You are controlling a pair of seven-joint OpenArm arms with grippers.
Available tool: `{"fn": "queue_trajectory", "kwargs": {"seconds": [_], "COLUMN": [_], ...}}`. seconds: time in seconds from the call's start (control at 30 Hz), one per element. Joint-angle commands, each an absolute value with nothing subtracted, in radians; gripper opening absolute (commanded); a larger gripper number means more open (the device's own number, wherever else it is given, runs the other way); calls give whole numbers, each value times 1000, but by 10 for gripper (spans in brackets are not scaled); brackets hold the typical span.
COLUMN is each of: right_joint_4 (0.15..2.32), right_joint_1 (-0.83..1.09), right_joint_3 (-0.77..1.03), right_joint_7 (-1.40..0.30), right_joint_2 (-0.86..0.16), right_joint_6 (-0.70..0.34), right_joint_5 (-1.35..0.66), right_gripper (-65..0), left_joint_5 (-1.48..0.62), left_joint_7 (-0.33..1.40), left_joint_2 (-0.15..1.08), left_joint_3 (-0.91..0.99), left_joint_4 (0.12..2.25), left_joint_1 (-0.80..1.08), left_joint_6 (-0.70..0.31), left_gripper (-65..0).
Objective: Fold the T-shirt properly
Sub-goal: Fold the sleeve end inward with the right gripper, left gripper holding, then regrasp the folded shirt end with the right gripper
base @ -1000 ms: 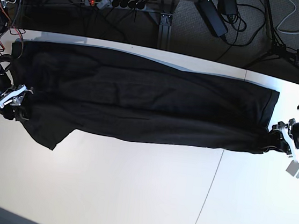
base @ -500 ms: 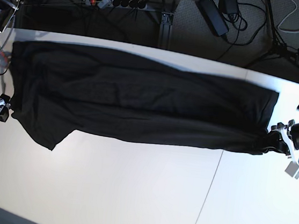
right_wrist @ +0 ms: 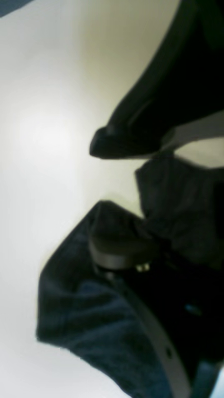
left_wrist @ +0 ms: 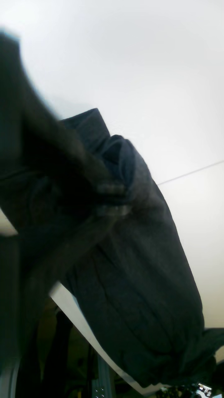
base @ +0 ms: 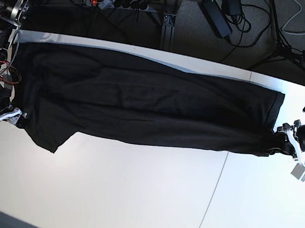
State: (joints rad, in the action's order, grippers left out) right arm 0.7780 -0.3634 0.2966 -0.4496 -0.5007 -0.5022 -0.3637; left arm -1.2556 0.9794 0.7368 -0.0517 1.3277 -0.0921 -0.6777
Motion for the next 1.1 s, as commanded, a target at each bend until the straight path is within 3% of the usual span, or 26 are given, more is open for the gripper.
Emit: {"fn": "queue_trajectory", "kwargs": {"seconds": [0.0,0.1,0.47,0.57,0.67,0.9,1.07], "right_joint_4": [786,786,786,789,803,950,1163], "right_joint_1": [-376,-376,-377,-377,-376,-373,-342], "right_joint_3": [284,268,260,253,253,253,253], "right_joint_7": [-459,-448,-448,-448,-415,-402,-580], "right_joint_2": [-504,-478,-390,-384,-385,-387,-387], "right_joint_6": [-526,-526,-529,-528,-528,-549,-558], "right_joint_5": [-350,-347,-347,-347,-347,-348,-489], "right_gripper": [-260,-260,-265,-395,-639,-650,-650], "left_joint_5": [-1274,-1274,-1270,-1271,-1271,-1275,-1282], "left_joint_7": [962,966,966,965,965,960,951], "left_joint_2": [759,759,759,759,759,759,759], "left_joint_3": [-39,-39,-39,-39,-39,-39,-39], "left_joint_4": [1342,1342,1342,1342,1342,1342,1342], "left_joint_1": [-113,-113,-113,-114,-114,-114,-113], "left_joint_6": [-698,-698,-698,-698,-698,-698,-698], "left_gripper": [-449,-349,-347,-347,-347,-347,-347]}}
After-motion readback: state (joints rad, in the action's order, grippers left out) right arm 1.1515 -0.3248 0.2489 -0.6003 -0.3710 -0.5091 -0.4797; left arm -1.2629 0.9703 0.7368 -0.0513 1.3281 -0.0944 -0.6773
